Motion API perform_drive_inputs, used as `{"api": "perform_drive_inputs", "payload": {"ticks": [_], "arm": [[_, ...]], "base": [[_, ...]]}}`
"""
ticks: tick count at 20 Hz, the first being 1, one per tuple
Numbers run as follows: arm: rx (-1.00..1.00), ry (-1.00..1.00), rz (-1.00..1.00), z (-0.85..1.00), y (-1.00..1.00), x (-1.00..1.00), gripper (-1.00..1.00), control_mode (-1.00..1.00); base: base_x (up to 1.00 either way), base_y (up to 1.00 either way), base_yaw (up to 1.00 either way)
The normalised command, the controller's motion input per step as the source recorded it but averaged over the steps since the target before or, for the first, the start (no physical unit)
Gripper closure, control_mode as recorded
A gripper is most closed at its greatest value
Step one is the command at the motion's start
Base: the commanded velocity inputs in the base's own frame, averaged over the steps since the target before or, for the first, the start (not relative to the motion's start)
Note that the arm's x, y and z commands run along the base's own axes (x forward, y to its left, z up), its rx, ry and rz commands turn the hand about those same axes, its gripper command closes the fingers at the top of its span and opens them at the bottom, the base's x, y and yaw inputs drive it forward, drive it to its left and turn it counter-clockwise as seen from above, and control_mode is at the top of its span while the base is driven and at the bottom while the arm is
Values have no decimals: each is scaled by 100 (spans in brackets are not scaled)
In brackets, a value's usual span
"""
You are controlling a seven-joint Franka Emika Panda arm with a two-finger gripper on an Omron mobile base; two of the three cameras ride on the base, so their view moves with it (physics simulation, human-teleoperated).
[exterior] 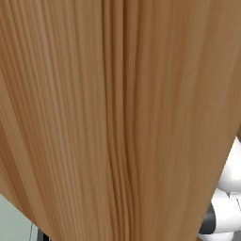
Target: Close all open cabinet doors.
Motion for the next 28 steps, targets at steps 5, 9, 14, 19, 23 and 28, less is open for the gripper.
{"api": "perform_drive_inputs", "payload": {"ticks": [5, 9, 14, 19, 23, 28], "arm": [[0, -7, 0, -2, 0, -21, -100, -100], [5, -31, -15, -1, -1, -39, -100, -100], [16, -38, -29, 6, -8, -31, -100, -100], [29, -18, -37, 14, -16, -19, -100, -100], [31, -2, -39, 26, -21, -14, -100, -100], [23, 0, -39, 33, -14, -16, -100, -100]], "base": [[0, 0, 0], [0, 0, 0], [0, 0, 0], [0, 0, 0], [0, 0, 0], [0, 0, 0]]}}
